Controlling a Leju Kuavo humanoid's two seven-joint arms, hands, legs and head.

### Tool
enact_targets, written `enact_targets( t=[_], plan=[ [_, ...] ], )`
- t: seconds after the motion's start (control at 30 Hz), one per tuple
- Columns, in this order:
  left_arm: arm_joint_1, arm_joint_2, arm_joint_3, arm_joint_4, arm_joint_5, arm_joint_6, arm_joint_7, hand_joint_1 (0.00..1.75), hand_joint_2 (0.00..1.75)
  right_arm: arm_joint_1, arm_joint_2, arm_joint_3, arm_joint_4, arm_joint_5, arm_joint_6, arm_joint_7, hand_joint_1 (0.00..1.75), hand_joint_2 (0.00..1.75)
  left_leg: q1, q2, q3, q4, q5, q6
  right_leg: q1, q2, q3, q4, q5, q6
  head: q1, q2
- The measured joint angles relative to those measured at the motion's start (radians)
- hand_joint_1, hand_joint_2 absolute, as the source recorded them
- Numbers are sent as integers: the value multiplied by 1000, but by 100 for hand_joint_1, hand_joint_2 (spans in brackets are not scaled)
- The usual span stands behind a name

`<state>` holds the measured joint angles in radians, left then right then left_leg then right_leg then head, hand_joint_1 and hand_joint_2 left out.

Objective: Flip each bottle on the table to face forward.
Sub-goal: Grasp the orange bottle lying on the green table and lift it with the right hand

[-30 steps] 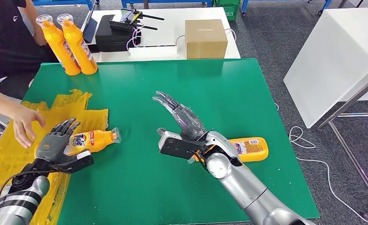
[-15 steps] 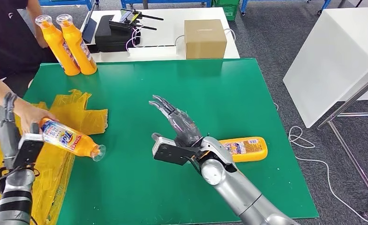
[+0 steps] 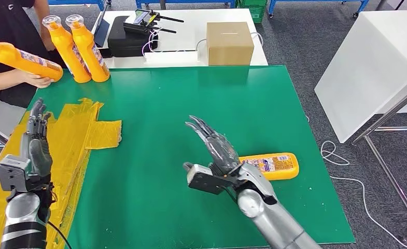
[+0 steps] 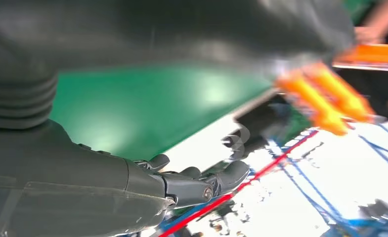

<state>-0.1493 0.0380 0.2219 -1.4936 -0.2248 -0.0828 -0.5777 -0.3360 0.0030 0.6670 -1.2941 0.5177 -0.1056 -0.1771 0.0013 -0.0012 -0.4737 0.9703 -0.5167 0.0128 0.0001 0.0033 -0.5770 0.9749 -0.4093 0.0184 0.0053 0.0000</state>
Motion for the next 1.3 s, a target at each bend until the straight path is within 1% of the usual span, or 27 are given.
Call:
enact_targets(
  t=[0.07,0.17,0.43,0.57,0.87,1.0,1.13,1.3],
  plan=[
    [7,-6,-28,-20,17,9,8,0,0,45,-34,-27,-33,32,7,-2,0,175,0,1,0,0,-1,0,-1,1,-1,0,0,0,0,0],
    [13,-10,-44,-36,44,4,9,0,0,98,-80,-58,-78,71,18,9,0,175,0,2,0,0,-1,1,-1,1,-1,-1,0,0,-1,0],
    [35,-11,-36,-42,60,-23,-9,0,0,225,-234,-149,-198,112,62,26,0,175,0,0,-1,0,-1,1,0,0,-1,-1,0,0,-1,0],
    [44,-12,-27,-43,60,-32,-12,0,0,266,-288,-196,-244,118,75,27,0,175,0,1,0,0,-1,1,0,1,-1,-1,0,0,-1,0],
    [44,-16,-20,-43,60,-34,-12,0,0,294,-328,-227,-285,123,85,37,0,175,0,1,0,0,-1,1,0,1,-1,-1,0,0,-1,0],
    [45,-18,-16,-43,60,-44,-12,0,0,296,-354,-259,-285,117,122,62,0,175,0,1,-1,0,-1,1,0,1,-1,-1,0,0,-1,0],
    [42,-20,-14,-42,62,-54,-12,0,0,269,-381,-299,-252,100,172,74,0,175,0,1,0,0,-1,1,-1,1,-1,-1,0,0,-1,0],
    [34,-23,-15,-40,73,-65,-8,0,0,213,-404,-320,-180,86,211,88,0,175,0,2,0,0,-1,1,-1,1,-1,-1,0,1,-1,0]
  ],
)
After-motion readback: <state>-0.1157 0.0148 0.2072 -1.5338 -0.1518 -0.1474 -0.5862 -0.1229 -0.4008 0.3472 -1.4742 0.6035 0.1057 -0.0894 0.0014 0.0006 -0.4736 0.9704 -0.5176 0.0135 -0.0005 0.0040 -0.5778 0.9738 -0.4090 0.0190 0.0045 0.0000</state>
